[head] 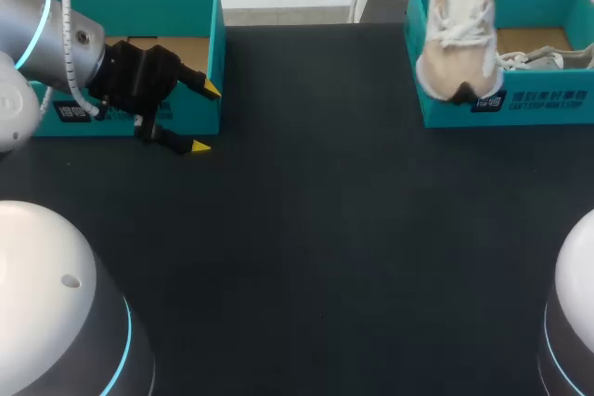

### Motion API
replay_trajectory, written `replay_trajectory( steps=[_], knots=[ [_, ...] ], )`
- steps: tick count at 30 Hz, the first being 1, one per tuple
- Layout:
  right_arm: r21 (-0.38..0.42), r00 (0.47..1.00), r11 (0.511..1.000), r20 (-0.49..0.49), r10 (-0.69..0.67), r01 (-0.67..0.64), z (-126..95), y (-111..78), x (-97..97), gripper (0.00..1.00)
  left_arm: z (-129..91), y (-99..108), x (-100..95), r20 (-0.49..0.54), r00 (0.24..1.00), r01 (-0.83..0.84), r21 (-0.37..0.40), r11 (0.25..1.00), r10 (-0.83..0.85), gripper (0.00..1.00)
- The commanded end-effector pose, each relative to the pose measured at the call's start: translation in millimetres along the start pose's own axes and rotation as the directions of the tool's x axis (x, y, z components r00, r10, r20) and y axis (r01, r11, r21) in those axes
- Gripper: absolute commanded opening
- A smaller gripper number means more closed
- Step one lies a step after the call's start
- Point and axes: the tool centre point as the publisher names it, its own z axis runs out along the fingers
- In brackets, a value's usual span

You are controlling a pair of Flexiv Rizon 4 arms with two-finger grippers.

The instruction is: Take the shoe out of the shoebox, open the shoe tongue, remove and reinsert the insole, then place the shoe into the shoebox

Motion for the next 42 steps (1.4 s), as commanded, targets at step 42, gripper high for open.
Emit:
replay_trajectory(
  steps=[42],
  knots=[
    [0.002,0.993,0.993,-0.003,-0.118,0.118,115.6,-125.2,-166.3,0.0,-0.3,-0.2,0.3,-0.001,1.0,-0.001,-0.003,1.0,0.001,1.0]
  ],
)
